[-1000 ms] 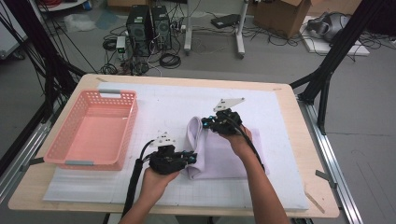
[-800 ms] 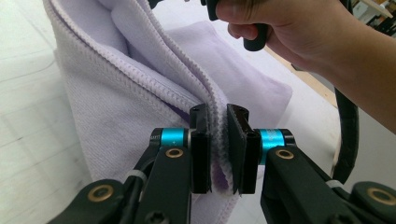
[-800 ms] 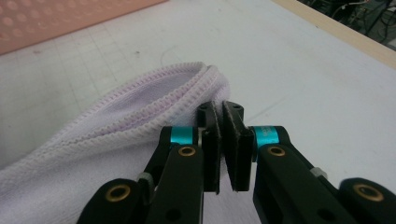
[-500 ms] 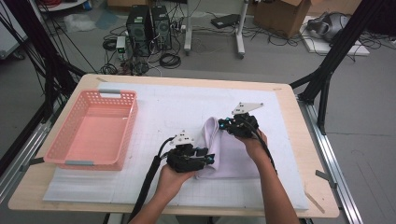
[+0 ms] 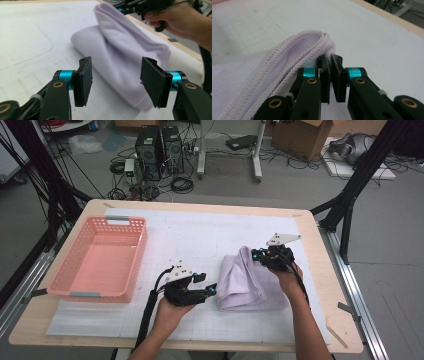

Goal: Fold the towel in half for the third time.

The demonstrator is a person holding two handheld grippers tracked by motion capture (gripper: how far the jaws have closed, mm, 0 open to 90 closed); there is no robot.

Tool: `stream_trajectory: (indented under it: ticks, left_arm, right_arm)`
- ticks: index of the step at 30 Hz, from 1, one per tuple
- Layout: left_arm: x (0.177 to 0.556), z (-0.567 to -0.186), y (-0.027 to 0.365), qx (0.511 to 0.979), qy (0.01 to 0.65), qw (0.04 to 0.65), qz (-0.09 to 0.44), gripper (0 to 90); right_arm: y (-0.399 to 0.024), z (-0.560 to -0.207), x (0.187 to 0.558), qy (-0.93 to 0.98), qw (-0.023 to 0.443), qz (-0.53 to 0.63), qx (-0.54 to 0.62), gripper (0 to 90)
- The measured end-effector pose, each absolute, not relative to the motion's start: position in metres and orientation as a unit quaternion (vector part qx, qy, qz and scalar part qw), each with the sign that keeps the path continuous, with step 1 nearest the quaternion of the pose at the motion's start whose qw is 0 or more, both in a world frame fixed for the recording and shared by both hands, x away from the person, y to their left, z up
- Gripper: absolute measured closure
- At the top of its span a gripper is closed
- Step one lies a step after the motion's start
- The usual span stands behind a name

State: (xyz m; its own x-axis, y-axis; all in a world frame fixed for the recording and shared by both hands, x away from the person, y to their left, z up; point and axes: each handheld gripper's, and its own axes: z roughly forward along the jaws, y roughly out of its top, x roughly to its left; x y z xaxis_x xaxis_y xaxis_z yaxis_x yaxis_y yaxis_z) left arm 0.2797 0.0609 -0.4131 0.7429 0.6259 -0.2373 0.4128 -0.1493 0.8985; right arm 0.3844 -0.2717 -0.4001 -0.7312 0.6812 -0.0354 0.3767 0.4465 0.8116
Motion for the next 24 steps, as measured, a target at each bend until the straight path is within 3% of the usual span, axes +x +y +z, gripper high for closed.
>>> stream_trajectory:
  ticks: [8,13,19,24]
  left_arm:
    - [0.281,-0.428,0.082,0.749,0.357,0.547,0.115,40.3]
    - [0.281,-0.430,0.088,0.748,0.352,0.549,0.122,38.8]
    - [0.281,-0.431,0.094,0.742,0.349,0.558,0.126,38.7]
    - [0.280,-0.432,0.101,0.735,0.351,0.564,0.131,38.7]
  right_arm:
    - [-0.306,-0.412,0.372,0.818,0.191,0.409,0.355,84.8]
    - [-0.313,-0.409,0.366,0.799,0.201,0.415,0.386,62.4]
    - [-0.325,-0.402,0.334,0.783,0.219,0.419,0.404,57.3]
    - [-0.318,-0.404,0.303,0.788,0.204,0.419,0.402,48.8]
